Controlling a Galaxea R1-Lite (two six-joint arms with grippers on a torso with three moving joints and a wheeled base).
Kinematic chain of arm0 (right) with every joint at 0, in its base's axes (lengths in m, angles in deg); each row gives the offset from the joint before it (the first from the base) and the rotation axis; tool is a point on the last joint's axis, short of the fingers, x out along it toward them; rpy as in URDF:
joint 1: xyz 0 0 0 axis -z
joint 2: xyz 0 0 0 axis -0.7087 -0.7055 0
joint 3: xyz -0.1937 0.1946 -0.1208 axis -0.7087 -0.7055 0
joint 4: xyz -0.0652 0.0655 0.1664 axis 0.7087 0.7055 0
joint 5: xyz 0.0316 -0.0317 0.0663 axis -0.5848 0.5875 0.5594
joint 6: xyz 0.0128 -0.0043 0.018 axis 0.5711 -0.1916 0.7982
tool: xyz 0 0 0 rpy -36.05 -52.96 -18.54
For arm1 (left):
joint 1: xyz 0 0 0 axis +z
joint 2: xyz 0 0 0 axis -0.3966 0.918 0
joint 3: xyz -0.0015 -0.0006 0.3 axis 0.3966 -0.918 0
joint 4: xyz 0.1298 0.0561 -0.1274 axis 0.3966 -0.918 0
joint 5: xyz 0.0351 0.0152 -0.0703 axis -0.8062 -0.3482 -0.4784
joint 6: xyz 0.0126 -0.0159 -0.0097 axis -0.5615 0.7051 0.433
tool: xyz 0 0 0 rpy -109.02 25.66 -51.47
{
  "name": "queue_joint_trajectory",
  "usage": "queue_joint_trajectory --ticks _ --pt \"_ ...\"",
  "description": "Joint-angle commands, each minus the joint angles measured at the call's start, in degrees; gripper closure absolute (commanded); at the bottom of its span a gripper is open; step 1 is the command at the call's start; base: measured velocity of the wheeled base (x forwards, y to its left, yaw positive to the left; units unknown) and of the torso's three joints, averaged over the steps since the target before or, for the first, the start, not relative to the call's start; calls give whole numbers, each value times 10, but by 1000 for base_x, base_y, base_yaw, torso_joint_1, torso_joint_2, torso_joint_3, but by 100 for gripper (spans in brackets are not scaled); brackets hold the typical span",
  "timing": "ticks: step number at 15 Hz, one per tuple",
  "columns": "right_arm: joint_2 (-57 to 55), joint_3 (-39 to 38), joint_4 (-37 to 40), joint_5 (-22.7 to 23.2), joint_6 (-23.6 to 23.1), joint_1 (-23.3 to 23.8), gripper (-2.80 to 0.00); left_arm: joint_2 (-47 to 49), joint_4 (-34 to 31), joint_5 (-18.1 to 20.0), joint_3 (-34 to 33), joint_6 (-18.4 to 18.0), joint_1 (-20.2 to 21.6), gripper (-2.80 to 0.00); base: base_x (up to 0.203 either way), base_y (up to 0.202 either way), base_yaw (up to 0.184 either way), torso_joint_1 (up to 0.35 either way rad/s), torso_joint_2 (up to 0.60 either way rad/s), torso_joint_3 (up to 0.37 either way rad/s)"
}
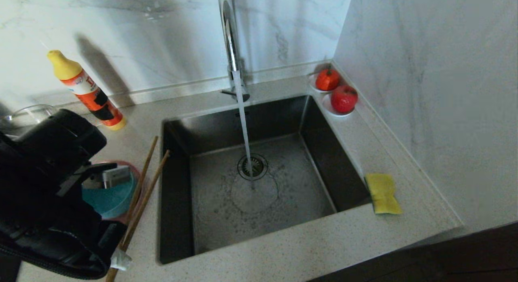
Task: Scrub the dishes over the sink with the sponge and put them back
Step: Place the chopsticks on the glass basin
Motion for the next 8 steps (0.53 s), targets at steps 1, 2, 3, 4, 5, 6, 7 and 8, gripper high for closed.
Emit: queue_joint_trajectory --ticks 1,2,3,4,5,6,7,8 --pt "0 0 0 0 -1 0 0 -56 -2 -1 -2 17 1 0 0 0 0 0 0 0" --pt "0 0 0 0 0 0 0 -76 -2 -1 -4 31 1 0 0 0 0 0 0 0" --pt "0 0 0 0 0 0 0 -94 -2 -3 -5 46 3 0 0 0 0 0 0 0" --pt "0 0 0 0 0 0 0 -109 -1 -9 -5 58 14 0 0 0 0 0 0 0" --pt "0 0 0 0 0 0 0 -123 1 -16 -3 65 31 0 0 0 0 0 0 0" --pt "0 0 0 0 -1 0 0 -138 5 -20 0 67 52 0 0 0 0 0 0 0" --pt "0 0 0 0 0 0 0 -152 13 -21 2 68 76 0 0 0 0 0 0 0" --pt "0 0 0 0 0 0 0 -164 22 -22 5 68 107 0 0 0 0 0 0 0"
